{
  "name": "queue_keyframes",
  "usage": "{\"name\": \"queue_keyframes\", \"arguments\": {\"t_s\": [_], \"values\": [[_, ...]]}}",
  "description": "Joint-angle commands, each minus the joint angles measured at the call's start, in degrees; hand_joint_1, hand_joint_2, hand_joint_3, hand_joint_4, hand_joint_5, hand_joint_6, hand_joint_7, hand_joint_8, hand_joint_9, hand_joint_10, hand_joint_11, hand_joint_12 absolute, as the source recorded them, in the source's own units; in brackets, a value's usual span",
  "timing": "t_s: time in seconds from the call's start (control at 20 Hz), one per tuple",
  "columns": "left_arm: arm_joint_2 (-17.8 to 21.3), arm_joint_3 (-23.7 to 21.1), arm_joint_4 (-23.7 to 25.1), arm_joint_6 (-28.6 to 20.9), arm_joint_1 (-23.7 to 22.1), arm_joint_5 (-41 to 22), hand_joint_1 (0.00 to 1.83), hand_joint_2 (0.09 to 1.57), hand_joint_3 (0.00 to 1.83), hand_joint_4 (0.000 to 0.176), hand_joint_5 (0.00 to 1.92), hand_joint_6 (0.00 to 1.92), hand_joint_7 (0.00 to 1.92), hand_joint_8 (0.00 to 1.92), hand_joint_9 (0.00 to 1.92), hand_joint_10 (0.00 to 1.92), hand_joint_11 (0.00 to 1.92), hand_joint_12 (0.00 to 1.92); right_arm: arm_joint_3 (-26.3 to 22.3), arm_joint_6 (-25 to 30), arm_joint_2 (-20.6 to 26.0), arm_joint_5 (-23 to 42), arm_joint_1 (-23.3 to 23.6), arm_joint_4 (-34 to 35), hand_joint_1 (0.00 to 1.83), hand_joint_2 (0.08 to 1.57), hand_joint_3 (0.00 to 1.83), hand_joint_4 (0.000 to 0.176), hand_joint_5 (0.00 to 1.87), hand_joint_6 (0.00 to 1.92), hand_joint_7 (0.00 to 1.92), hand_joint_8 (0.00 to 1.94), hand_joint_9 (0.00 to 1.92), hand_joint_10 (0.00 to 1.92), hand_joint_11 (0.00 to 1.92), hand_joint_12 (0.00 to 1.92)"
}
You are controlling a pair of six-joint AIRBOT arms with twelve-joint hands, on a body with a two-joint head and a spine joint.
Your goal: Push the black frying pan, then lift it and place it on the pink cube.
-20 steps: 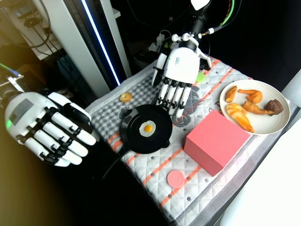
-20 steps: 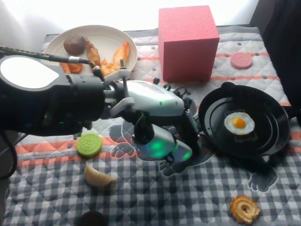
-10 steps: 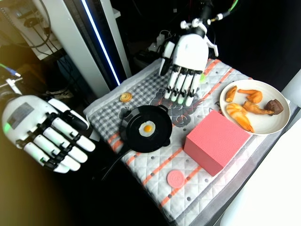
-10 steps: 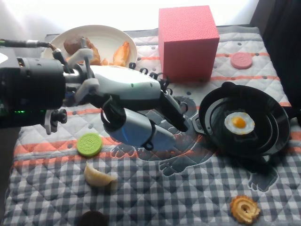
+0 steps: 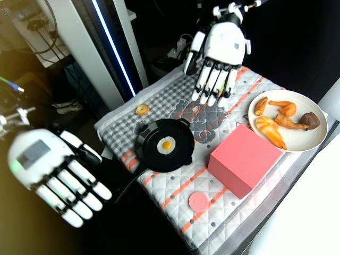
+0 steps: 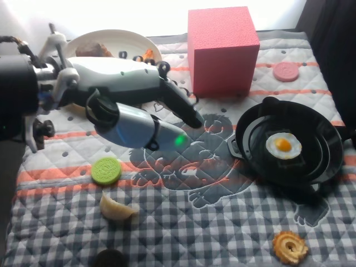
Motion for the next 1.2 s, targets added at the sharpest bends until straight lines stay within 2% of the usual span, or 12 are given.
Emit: {"name": "queue_keyframes", "arguments": {"t_s": [0.0,0.2,0.45,0.55,0.6,0.65,0.7,0.75,0.8,0.85,0.95,1.15], "values": [[0.6,-0.5,-2.0,0.1,-0.5,-1.9,0.31,1.3,0.0,0.025,0.6,0.0,0.54,0.0,0.47,0.0,0.0,0.66,1.3,-1.3,-0.5,2.5,1.8,0.5,0.73,1.15,0.01,0.0,0.0,0.0,0.0,0.0,0.0,0.0,0.01,0.0],[1.7,-1.0,-2.0,0.1,-0.1,-1.5,0.29,1.3,0.0,0.026,0.6,0.0,0.53,0.0,0.46,0.0,0.0,0.67,5.9,-9.3,-5.2,-8.1,10.3,1.7,0.81,1.13,0.0,0.002,0.0,0.0,0.0,0.0,0.0,0.0,0.0,0.0],[1.9,-1.1,-2.4,0.1,0.3,-1.5,0.28,1.31,0.0,0.0,0.58,0.0,0.53,0.0,0.46,0.0,0.0,0.59,11.5,-16.7,-10.6,-16.4,16.6,5.2,0.88,1.14,0.0,0.0,0.03,0.01,0.0,0.0,0.0,0.0,0.0,0.0],[2.0,-1.2,-2.7,0.1,0.5,-1.6,0.27,1.32,0.0,0.002,0.57,0.0,0.53,0.0,0.46,0.0,0.0,0.57,12.8,-17.2,-12.0,-17.9,17.8,5.4,0.89,1.14,0.0,0.0,0.05,0.02,0.01,0.0,0.0,0.0,0.02,0.01],[2.1,-1.1,-2.8,0.1,0.6,-1.6,0.26,1.32,0.0,0.02,0.57,0.0,0.53,0.0,0.46,0.0,0.0,0.56,13.4,-17.3,-12.6,-18.4,18.2,5.4,0.89,1.16,0.01,0.0,0.1,0.04,0.04,0.01,0.02,0.01,0.05,0.03],[2.1,-1.1,-3.0,0.1,0.6,-1.6,0.25,1.32,0.0,0.026,0.57,0.0,0.53,0.0,0.46,0.0,0.0,0.54,14.3,-17.3,-13.5,-19.0,18.7,5.6,0.95,1.14,0.0,0.0,0.3,0.17,0.3,0.0,0.19,0.11,0.01,0.68],[2.1,-1.1,-3.1,0.1,0.7,-1.6,0.25,1.32,0.0,0.026,0.57,0.0,0.53,0.0,0.47,0.01,0.0,0.53,14.9,-17.3,-14.2,-19.4,19.1,5.8,1.02,1.14,0.0,0.0,0.3,0.82,0.51,0.22,0.17,0.75,0.0,1.3],[2.1,-1.1,-3.3,0.1,0.8,-1.6,0.29,1.31,0.0,0.02,0.58,0.01,0.55,0.0,0.49,0.01,0.0,0.56,15.6,-17.3,-15.0,-19.9,19.5,5.8,1.15,1.17,0.01,0.0,0.52,1.7,0.72,1.51,0.67,1.69,0.67,1.8],[2.1,-1.1,-3.4,0.1,0.9,-1.6,0.29,1.31,0.0,0.02,0.57,0.0,0.54,0.0,0.48,0.0,0.0,0.54,15.9,-17.3,-15.4,-20.0,19.7,5.9,1.34,1.21,0.01,0.0,0.96,1.88,1.16,1.85,1.23,1.87,1.27,1.9],[2.1,-1.0,-3.5,0.1,1.1,-1.4,0.29,1.32,0.0,0.014,0.58,0.0,0.55,0.0,0.49,0.0,0.0,0.56,16.1,-17.3,-15.8,-20.0,19.9,5.9,1.49,1.2,0.0,0.0,1.21,1.91,1.39,1.92,1.47,1.91,1.5,1.92],[2.2,-0.9,-3.8,0.1,1.4,-1.1,0.29,1.31,0.0,0.017,0.58,0.0,0.56,0.0,0.49,0.0,0.0,0.58,16.2,-17.3,-16.1,-19.8,20.0,5.9,1.58,1.22,0.04,0.0,1.53,1.92,1.65,1.94,1.7,1.92,1.72,1.92],[2.5,-0.8,-8.1,3.2,2.6,-1.1,0.32,1.32,0.0,0.0,0.57,0.0,0.53,0.0,0.48,0.0,0.0,0.57,14.9,-17.3,-16.0,-15.7,20.0,5.9,1.46,1.3,0.09,0.0,1.43,1.92,1.56,1.94,1.65,1.92,1.66,1.92]]}}
